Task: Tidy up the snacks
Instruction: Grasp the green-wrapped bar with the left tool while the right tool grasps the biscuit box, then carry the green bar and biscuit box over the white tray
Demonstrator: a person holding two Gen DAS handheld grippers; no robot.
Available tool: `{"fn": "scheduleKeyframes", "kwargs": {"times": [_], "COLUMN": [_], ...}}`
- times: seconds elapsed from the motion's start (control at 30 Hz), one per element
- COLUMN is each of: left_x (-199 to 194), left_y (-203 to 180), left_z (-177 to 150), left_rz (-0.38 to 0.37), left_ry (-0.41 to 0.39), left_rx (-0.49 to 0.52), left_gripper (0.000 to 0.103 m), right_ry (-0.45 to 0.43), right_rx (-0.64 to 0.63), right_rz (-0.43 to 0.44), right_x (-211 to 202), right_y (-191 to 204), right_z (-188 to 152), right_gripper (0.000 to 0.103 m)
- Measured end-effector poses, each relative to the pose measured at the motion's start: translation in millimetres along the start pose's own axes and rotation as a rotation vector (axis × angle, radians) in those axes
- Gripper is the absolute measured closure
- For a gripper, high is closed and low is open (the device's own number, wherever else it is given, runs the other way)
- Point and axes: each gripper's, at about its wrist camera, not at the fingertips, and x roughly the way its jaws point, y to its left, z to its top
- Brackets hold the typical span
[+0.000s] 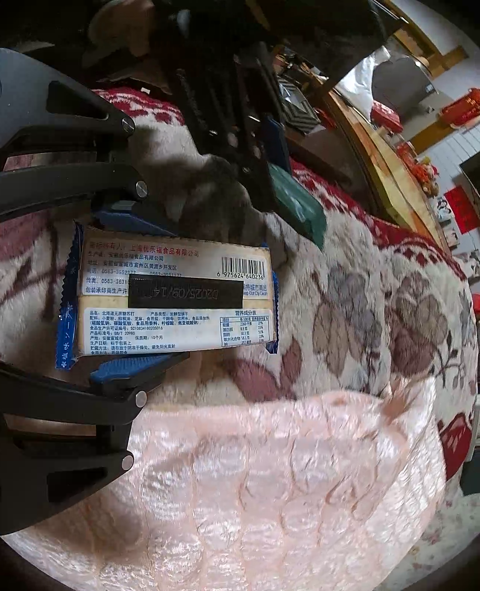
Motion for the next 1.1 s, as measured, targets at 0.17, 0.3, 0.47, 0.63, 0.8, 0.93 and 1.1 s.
{"fn": "scheduleKeyframes", "kwargs": {"times": [0.17, 0.3, 0.47, 0.63, 0.8, 0.93, 1.1], "left_x": [-22, -38, -59, -80, -98, -110, -124], "left_y": [16, 27, 46, 68, 91, 110, 140], "left_z": [-19, -31, -43, -51, -59, -68, -83], "left_rz": [0.049, 0.089, 0.150, 0.211, 0.251, 0.280, 0.328], "left_ry": [-0.027, -0.040, -0.067, -0.092, -0.115, -0.126, -0.131], "left_rx": [-0.079, -0.118, -0.174, -0.218, -0.277, -0.332, -0.423], "left_gripper": [0.056, 0.056, 0.056, 0.056, 0.056, 0.056, 0.056], "right_ry": [-0.016, -0.013, -0.005, 0.000, 0.002, 0.006, 0.014], "right_rx": [-0.021, -0.035, -0.088, -0.149, -0.207, -0.261, -0.327], "right_rz": [0.006, 0.025, 0.042, 0.071, 0.096, 0.121, 0.159], "right_x": [-1, 2, 6, 9, 13, 16, 22], "right_y": [19, 34, 61, 91, 122, 150, 184], "right_z": [1, 2, 3, 9, 13, 17, 25], "right_gripper": [0.047, 0.047, 0.047, 0.047, 0.047, 0.047, 0.047]}}
